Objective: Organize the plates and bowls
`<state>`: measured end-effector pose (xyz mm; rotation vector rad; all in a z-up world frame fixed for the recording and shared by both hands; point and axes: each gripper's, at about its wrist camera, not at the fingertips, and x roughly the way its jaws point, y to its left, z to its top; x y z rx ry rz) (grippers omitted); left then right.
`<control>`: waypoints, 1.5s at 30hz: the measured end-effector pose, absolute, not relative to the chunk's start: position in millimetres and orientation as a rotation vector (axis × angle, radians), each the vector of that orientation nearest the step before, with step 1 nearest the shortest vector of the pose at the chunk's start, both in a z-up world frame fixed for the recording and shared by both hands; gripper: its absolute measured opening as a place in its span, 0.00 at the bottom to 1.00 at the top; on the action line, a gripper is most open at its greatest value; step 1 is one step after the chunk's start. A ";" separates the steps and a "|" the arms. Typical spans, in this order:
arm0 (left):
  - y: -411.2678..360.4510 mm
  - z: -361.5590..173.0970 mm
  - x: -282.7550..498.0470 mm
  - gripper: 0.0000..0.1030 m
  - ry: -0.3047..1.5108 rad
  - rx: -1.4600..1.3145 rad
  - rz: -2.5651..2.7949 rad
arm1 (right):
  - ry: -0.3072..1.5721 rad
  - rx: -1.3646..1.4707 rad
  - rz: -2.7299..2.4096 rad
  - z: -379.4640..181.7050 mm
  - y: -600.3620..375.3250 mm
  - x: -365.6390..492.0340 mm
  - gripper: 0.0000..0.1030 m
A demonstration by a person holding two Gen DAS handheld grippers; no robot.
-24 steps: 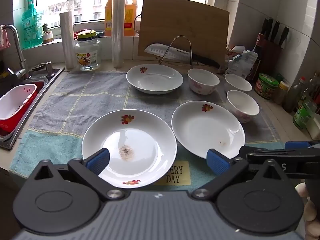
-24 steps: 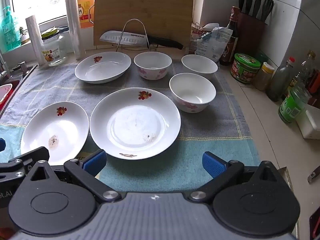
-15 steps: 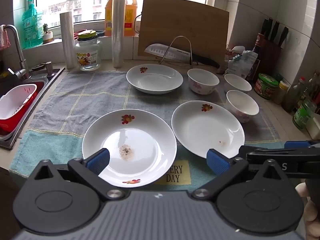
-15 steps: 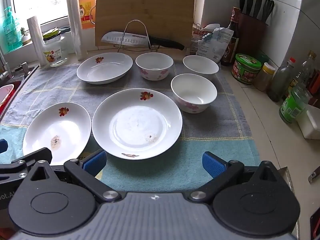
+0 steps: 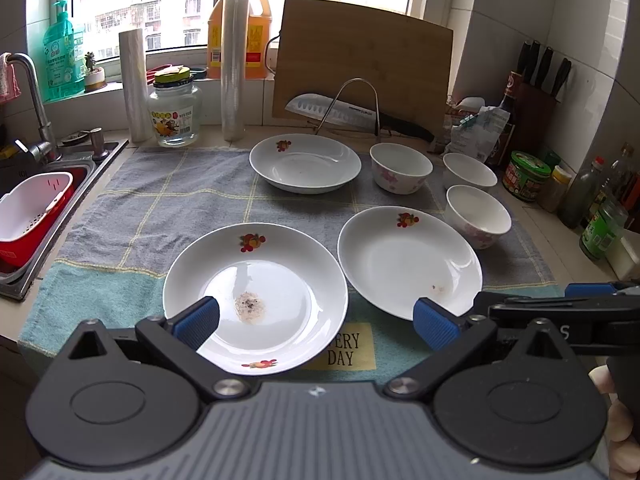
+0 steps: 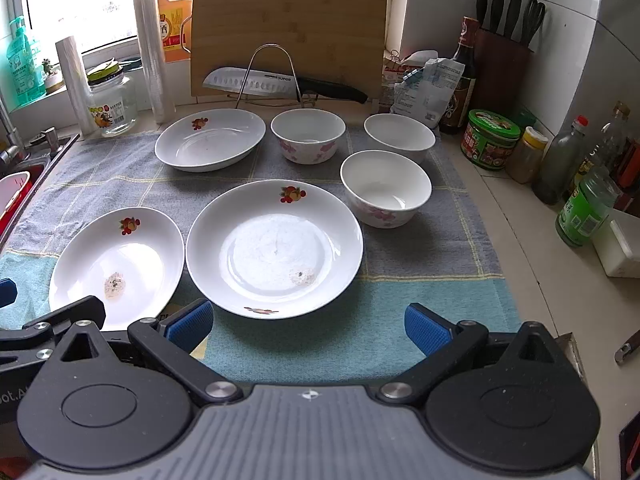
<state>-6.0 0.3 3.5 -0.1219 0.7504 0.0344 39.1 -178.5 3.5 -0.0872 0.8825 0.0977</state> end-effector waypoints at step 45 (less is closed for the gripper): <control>4.0 9.0 -7.8 0.99 0.729 -0.130 0.022 | 0.868 -0.085 0.092 12.1 -178.6 36.0 1.00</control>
